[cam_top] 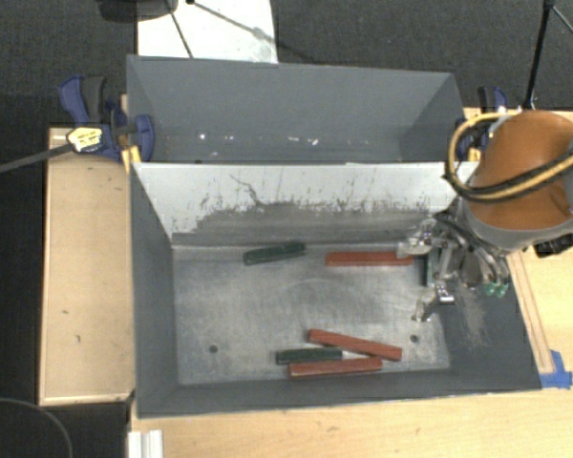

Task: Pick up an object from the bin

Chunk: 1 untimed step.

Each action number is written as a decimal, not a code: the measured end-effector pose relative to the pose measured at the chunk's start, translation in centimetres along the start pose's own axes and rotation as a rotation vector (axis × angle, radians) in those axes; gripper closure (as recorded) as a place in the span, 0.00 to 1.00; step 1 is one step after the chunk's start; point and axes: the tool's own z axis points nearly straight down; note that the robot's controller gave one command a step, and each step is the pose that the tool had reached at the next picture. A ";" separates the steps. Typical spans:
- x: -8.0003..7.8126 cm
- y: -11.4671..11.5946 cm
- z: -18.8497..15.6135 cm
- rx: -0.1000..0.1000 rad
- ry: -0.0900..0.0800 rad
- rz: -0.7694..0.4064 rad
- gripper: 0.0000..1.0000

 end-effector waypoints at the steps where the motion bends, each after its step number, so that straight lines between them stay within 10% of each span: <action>1: 2.4 3.3 4.7 0.002 -0.007 -0.179 0.00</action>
Offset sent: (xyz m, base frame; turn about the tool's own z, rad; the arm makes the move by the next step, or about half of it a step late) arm -0.0521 0.0808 -0.0151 0.1506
